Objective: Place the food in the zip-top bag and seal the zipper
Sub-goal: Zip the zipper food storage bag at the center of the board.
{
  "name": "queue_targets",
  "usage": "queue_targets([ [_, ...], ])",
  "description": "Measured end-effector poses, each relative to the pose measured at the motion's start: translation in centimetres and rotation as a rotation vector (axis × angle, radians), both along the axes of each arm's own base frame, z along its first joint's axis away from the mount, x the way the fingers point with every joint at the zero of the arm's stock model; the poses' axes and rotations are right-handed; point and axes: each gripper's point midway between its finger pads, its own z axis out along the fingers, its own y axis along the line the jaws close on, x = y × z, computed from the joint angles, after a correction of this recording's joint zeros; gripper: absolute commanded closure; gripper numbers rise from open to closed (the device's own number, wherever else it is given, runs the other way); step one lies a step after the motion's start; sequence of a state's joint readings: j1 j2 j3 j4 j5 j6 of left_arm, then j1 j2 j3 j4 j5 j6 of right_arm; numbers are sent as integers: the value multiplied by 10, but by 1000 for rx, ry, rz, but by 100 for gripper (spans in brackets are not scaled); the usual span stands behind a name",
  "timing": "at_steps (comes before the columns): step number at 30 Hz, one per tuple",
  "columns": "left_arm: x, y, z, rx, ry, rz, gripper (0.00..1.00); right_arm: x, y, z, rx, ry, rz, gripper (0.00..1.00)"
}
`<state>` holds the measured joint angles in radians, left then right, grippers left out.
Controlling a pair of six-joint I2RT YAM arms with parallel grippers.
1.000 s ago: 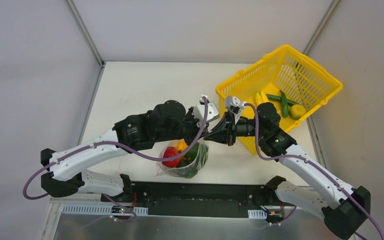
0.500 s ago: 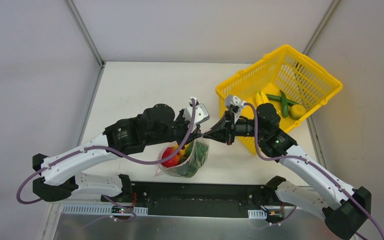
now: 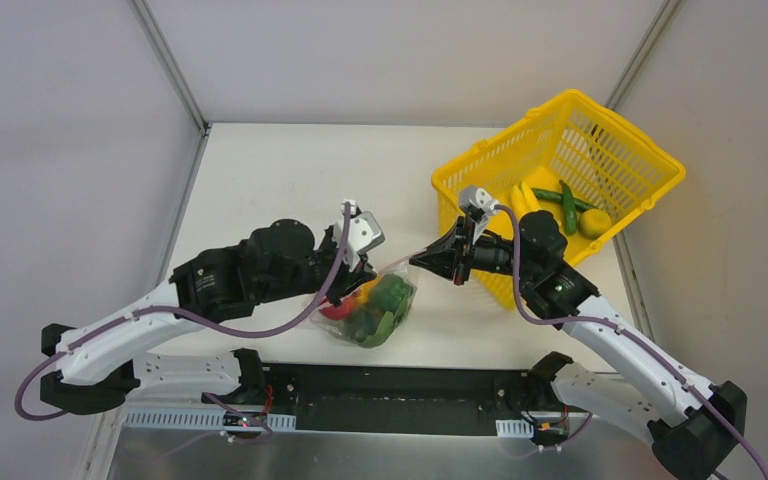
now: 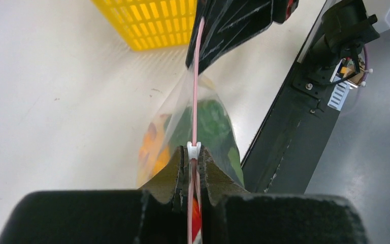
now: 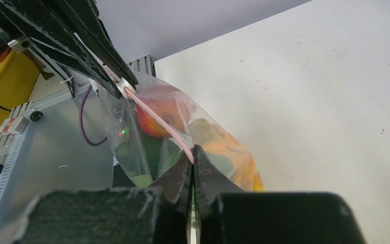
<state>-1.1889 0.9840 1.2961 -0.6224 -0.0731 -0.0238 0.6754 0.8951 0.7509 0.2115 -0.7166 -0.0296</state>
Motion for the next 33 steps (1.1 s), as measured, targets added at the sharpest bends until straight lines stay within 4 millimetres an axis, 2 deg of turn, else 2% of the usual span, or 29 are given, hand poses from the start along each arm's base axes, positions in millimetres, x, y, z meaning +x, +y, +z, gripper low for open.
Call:
queue_targets([
  [9,-5,41,-3,-14,6,81,100,3,-3,3,17,-1,-30,100],
  [11,-5,43,-3,-15,4,85,100,1,-3,3,18,0,-14,88],
  [12,-5,43,-3,-14,3,86,100,-1,-3,4,18,3,-5,79],
  [13,-5,43,-4,-11,4,86,100,-3,-4,4,17,6,5,65],
  [14,-5,43,-5,-6,6,86,100,-4,-4,4,14,10,15,58],
  [15,-5,42,-8,4,9,86,100,-6,-4,6,8,12,26,47],
  [17,-4,39,-11,24,16,85,100,-8,-5,11,-6,6,46,34],
  [18,-3,36,-12,33,19,84,100,-8,-5,16,-13,-7,54,31],
  [22,0,25,-17,62,30,75,100,-13,-8,34,-44,-79,84,28],
  [26,0,23,-18,63,31,68,100,-18,-10,42,-92,-130,140,27],
  [29,0,20,-15,49,28,64,100,-18,-6,41,-130,-135,185,27],
  [33,-1,16,-10,25,27,50,100,-17,4,25,-185,-97,238,33],
])
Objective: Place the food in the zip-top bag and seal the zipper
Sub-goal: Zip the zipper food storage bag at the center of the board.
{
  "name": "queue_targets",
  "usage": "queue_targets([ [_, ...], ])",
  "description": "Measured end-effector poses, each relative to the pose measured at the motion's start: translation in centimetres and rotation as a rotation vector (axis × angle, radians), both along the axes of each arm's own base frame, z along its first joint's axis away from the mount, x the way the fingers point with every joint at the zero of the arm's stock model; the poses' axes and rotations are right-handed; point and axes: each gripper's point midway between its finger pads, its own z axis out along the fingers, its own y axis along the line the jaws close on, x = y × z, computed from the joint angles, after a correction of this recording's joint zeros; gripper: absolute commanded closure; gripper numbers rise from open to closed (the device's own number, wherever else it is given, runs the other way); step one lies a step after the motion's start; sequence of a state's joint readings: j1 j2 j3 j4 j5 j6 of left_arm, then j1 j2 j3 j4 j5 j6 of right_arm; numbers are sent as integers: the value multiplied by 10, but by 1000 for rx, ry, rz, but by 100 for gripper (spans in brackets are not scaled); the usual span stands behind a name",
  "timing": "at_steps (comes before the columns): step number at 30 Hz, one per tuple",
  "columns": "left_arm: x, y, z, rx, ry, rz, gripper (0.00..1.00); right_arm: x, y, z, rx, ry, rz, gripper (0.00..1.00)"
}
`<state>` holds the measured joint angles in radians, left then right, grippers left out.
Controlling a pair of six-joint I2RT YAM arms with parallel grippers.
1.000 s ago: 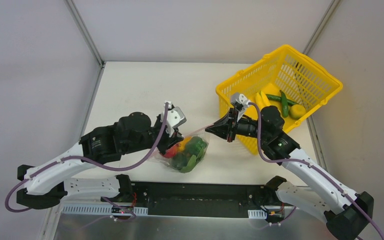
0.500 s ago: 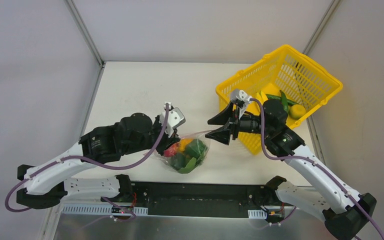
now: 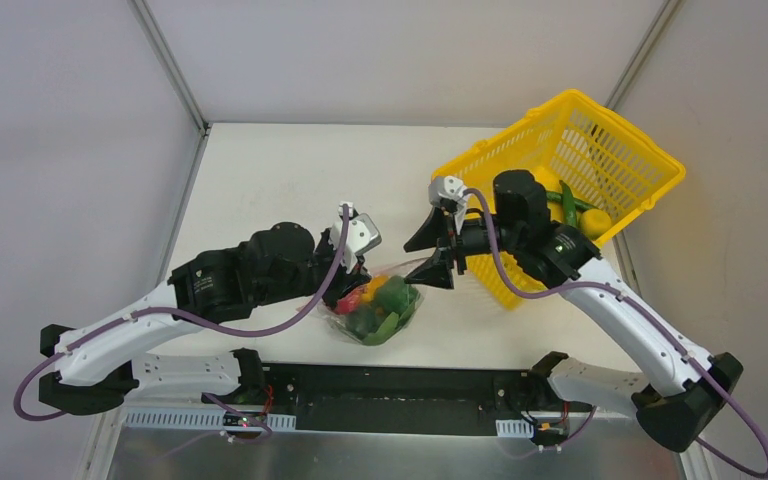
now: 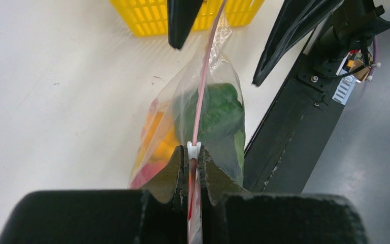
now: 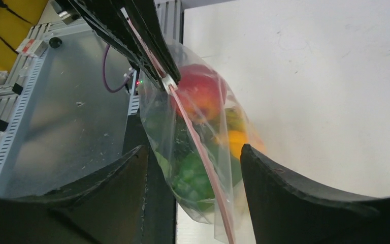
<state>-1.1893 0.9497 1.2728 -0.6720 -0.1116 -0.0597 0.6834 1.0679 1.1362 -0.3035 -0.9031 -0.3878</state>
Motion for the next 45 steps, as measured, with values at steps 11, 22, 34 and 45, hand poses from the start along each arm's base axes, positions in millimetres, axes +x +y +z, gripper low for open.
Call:
queue_targets([
  [11,-2,0,3,-19,0,-4,100,-10,29,-24,-99,49,88,48],
  [22,-2,2,4,-22,-2,-4,100,-8,36,-25,-110,28,76,95],
  [34,2,16,-2,-39,-12,53,100,-6,30,-30,-69,-9,-5,100],
  [45,0,60,-11,-61,-25,154,100,6,27,-37,-30,-17,-115,100],
])
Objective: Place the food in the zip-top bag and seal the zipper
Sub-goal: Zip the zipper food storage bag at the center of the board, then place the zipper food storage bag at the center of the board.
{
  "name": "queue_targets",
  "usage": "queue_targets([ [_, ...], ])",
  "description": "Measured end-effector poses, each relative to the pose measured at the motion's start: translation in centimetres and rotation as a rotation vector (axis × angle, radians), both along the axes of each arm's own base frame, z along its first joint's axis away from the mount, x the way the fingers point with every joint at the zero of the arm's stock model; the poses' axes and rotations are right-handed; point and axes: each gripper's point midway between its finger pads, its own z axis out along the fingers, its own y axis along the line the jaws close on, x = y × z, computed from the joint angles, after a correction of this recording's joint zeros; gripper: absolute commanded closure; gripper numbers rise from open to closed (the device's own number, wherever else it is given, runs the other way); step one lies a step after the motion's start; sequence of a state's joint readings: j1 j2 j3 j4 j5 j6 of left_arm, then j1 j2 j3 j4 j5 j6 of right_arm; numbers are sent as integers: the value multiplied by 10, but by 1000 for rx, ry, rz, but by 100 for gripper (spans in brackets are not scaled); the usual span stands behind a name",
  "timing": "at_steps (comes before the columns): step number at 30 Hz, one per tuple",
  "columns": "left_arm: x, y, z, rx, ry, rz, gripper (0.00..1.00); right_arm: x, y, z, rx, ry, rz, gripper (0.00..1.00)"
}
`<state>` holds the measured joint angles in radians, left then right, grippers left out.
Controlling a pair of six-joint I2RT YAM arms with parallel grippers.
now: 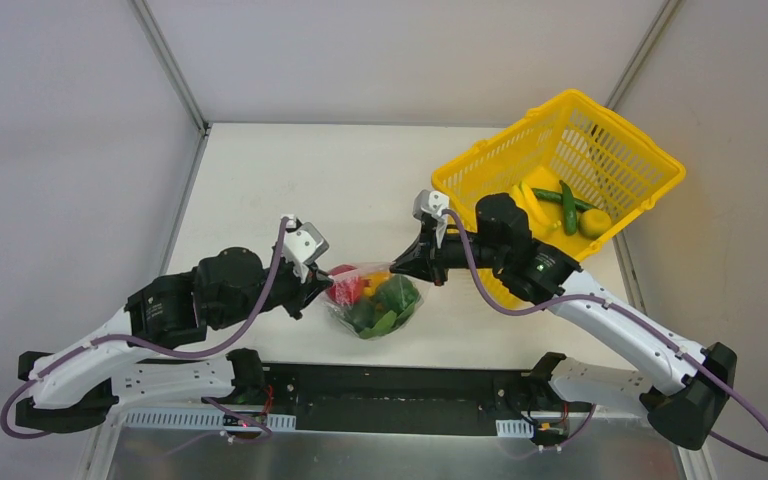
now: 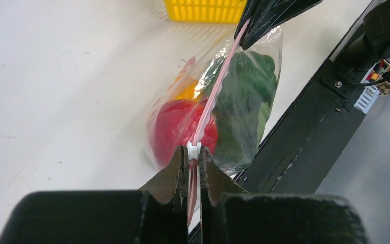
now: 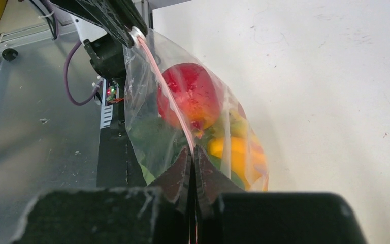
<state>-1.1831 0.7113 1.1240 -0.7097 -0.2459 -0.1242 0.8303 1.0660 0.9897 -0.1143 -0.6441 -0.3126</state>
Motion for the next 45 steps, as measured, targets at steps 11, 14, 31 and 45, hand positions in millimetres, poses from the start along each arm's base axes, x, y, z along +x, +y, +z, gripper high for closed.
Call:
queue_targets([
  [11,-4,23,-17,88,13,20,100,10,-2,-2,-2,3,-66,100],
  [14,-5,26,-20,104,18,18,100,10,-2,-4,1,5,-69,100],
  [31,-6,48,-27,127,6,59,2,16,-4,3,38,11,-100,100],
  [45,14,59,-14,42,-34,234,1,94,29,13,-27,64,-265,100],
])
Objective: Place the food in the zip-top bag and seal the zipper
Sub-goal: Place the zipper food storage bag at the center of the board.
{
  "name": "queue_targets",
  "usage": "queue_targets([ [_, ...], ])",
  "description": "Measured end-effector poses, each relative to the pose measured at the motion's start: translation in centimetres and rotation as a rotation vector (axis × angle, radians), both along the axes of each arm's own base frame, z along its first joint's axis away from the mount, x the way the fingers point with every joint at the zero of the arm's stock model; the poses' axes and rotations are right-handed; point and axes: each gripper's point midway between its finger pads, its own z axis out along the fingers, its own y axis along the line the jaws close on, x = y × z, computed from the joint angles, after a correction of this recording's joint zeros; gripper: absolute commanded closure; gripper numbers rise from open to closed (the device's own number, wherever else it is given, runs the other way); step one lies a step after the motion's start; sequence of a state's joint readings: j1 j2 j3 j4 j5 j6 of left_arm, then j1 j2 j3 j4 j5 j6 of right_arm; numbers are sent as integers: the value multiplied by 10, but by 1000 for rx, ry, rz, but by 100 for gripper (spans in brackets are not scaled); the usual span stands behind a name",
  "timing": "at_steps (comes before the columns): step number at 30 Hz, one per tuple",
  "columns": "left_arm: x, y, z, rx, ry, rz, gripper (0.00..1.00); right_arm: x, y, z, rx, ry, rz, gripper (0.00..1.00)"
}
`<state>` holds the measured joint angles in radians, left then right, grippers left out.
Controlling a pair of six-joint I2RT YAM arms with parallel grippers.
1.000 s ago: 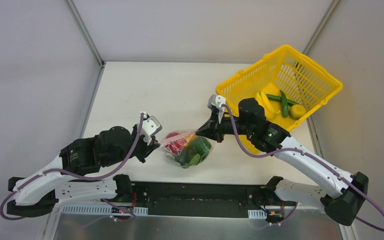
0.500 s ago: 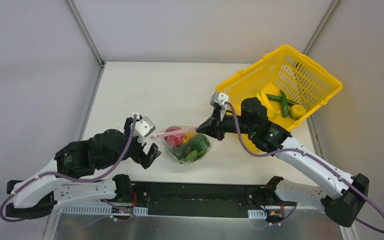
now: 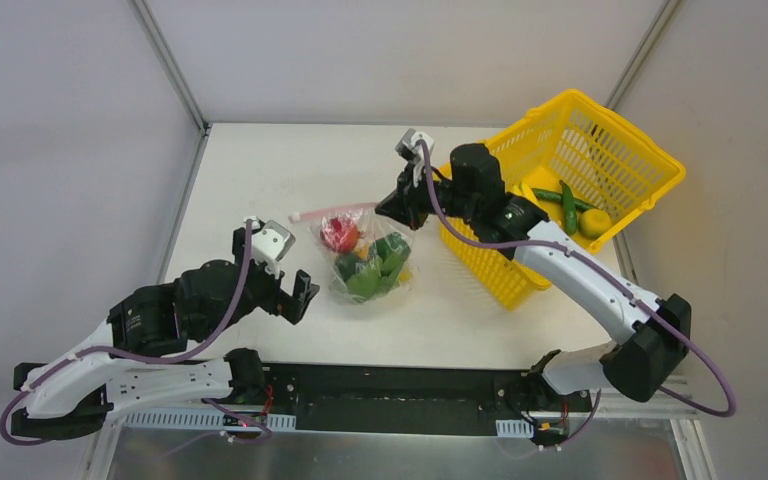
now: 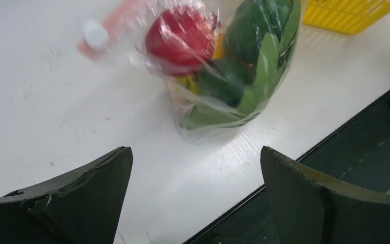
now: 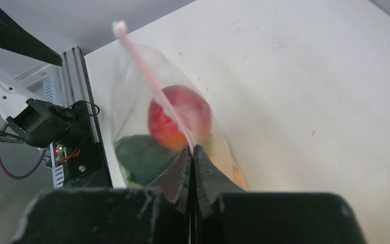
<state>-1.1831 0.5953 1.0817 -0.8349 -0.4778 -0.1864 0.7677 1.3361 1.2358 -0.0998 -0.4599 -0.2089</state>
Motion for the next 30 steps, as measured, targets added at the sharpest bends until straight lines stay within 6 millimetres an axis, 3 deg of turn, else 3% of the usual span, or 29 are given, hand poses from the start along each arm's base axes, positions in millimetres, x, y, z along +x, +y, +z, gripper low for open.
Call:
queue_targets([
  [7,5,24,-1,-78,-31,118,1,57,-1,28,11,-54,20,100],
  [11,5,40,4,-156,-56,170,1,60,4,25,-5,-69,75,100],
  [14,5,50,7,-213,-69,200,1,42,6,13,-15,-53,154,100],
  [15,5,52,7,-230,-74,209,1,31,7,4,-19,-39,183,96],
  [16,5,55,6,-241,-78,217,1,19,6,-7,-29,-19,210,84],
  [17,5,57,6,-246,-81,227,1,2,6,-21,-43,14,241,70],
  [19,7,60,3,-248,-82,253,1,-41,7,-50,-70,101,329,55],
  [22,9,61,3,-241,-82,272,1,-106,2,-79,-93,246,457,45],
  [25,12,58,1,-215,-82,286,1,-132,-13,-75,-70,294,473,34],
  [30,18,46,-5,-152,-67,286,1,-126,-27,-26,51,126,367,31],
])
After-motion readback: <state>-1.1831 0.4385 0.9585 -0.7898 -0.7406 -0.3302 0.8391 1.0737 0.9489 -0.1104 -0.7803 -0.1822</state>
